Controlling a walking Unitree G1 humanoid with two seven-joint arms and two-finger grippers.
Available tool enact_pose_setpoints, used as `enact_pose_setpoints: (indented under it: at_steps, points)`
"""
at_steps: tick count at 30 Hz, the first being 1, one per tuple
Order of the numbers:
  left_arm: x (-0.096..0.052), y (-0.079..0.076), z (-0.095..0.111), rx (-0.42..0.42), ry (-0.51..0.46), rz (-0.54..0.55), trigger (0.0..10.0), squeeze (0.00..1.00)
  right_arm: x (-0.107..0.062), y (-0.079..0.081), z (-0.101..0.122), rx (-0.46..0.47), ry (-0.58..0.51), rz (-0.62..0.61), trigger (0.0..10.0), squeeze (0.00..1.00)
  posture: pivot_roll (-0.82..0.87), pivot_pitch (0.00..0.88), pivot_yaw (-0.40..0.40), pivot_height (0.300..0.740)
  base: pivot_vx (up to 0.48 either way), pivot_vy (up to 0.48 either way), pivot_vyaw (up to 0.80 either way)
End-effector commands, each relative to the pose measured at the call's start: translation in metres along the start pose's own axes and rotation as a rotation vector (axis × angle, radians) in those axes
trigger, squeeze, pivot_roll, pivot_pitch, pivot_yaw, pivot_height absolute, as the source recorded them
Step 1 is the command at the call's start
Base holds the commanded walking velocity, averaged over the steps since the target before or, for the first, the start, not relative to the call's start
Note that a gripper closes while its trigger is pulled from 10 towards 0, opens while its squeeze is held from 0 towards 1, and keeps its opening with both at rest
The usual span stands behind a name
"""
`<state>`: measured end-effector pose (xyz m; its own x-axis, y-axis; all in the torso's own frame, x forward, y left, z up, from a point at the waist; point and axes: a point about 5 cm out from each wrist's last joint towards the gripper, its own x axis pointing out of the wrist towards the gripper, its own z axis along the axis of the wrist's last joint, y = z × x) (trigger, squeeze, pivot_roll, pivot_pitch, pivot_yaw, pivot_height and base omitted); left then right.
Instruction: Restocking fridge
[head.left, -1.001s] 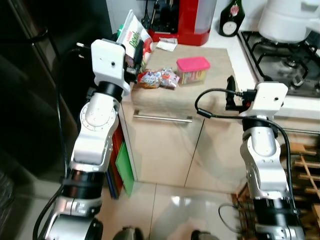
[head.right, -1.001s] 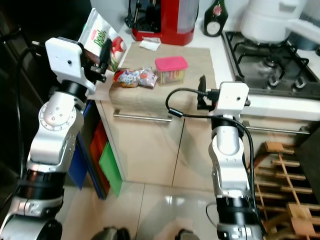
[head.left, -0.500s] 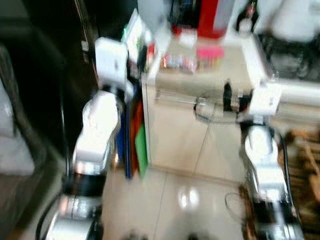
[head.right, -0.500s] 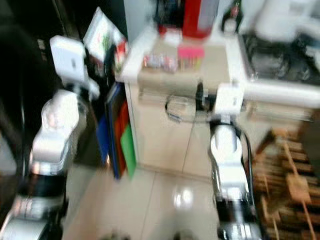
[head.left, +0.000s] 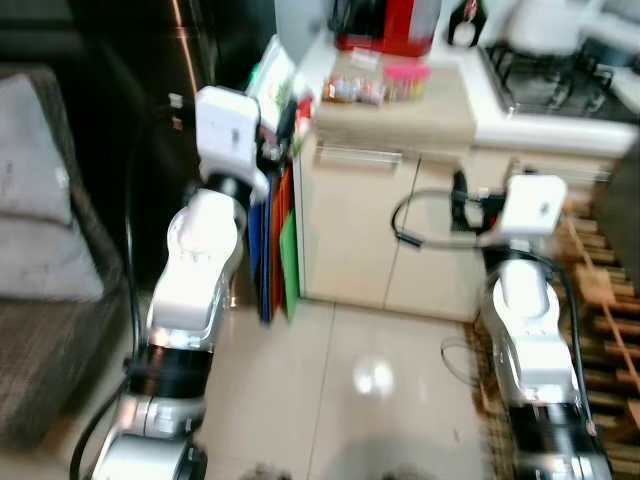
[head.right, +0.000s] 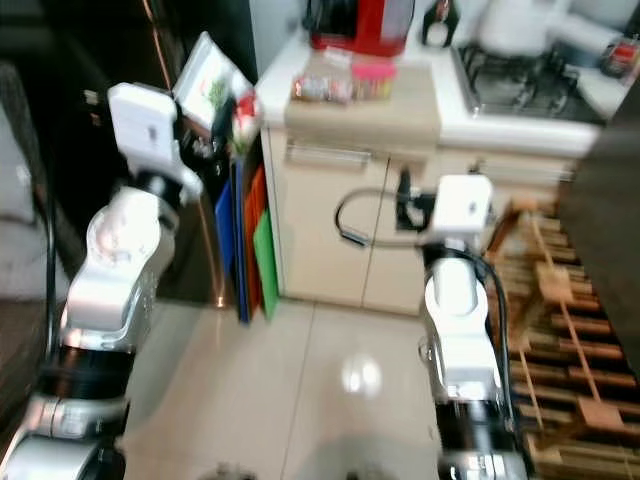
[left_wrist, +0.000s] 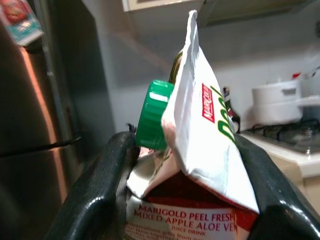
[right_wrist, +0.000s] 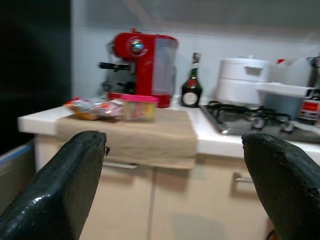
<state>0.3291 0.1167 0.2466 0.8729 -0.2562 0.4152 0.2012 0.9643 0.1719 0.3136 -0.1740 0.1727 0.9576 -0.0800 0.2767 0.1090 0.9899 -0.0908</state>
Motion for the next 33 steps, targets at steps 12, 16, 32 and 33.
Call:
enact_pose_setpoints:
  at_steps: [12,16,32,33]
  points:
    - [-0.016,-0.008,-0.016,-0.038,0.072,-0.027,10.0,0.0,-0.003,0.0,-0.009,-0.015,0.054,0.024,10.0,0.0,-0.08,0.0,0.048,0.74,0.0,0.0,-0.36]
    - [-0.024,-0.014,-0.024,-0.07,0.104,-0.025,10.0,0.0,-0.004,0.0,-0.011,-0.019,0.062,0.027,10.0,0.0,-0.08,0.0,0.047,0.74,0.0,-0.36,-0.8]
    - [-0.033,-0.028,-0.032,-0.105,0.129,-0.103,10.0,0.0,-0.005,0.003,-0.011,-0.025,0.049,0.086,10.0,0.0,-0.09,0.0,0.054,0.74,0.0,-0.242,-0.1]
    - [-0.034,-0.028,-0.035,-0.118,0.146,-0.094,10.0,0.0,-0.005,0.003,-0.012,-0.03,0.055,0.094,10.0,0.0,-0.09,0.0,0.053,0.74,0.0,-0.48,0.69]
